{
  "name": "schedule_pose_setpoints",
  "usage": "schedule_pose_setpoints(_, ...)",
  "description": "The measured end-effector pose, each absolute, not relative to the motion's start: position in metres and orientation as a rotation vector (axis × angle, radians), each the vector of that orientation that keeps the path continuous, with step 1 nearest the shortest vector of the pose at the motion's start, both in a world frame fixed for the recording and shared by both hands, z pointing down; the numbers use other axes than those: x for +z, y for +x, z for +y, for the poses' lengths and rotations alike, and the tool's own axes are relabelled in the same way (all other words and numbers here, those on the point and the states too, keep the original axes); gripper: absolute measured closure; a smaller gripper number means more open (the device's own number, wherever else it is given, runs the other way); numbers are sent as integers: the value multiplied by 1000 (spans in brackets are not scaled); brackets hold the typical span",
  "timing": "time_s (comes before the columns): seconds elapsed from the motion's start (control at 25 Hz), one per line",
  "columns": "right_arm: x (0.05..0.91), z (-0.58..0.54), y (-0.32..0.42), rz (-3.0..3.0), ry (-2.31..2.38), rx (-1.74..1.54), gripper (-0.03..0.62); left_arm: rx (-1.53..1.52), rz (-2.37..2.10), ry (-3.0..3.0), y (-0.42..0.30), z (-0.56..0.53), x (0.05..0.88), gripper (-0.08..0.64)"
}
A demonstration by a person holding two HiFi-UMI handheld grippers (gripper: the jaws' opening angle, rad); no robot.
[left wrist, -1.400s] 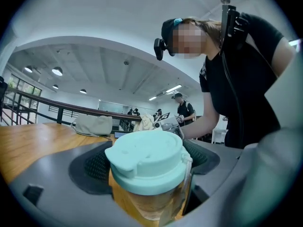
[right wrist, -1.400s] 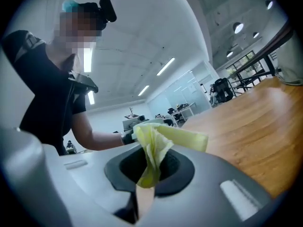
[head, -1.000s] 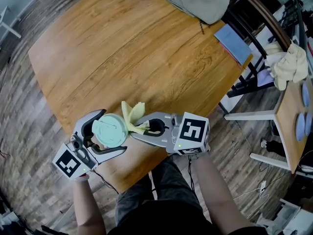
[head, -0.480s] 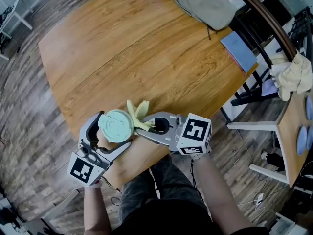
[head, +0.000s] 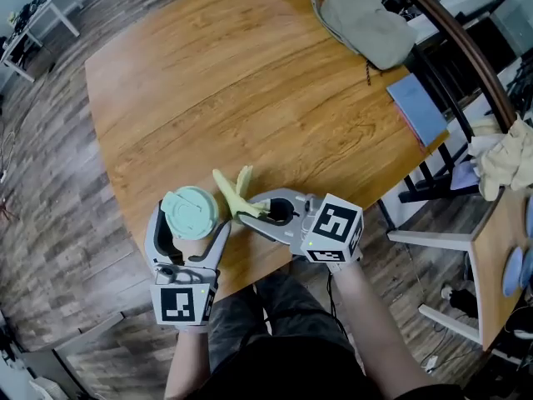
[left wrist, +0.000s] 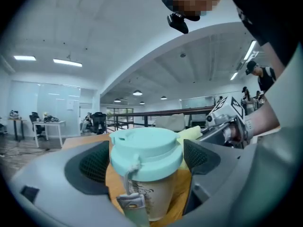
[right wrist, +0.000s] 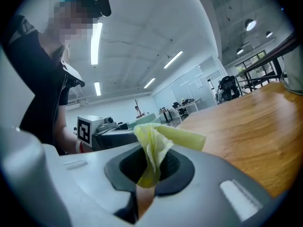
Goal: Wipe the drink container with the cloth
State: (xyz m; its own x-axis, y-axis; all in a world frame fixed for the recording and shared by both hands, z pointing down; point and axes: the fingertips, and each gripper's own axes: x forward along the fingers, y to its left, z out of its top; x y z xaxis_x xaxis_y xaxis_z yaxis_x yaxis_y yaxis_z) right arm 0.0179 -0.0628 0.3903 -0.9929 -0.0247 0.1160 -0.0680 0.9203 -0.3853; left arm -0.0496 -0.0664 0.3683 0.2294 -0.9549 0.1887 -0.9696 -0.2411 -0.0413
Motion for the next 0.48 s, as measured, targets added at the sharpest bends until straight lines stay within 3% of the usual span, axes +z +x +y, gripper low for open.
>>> schedule_pose_setpoints(0.48,400,-72,27,-2946,61,537,568,275,-2170,2090,-58,-84,367,86)
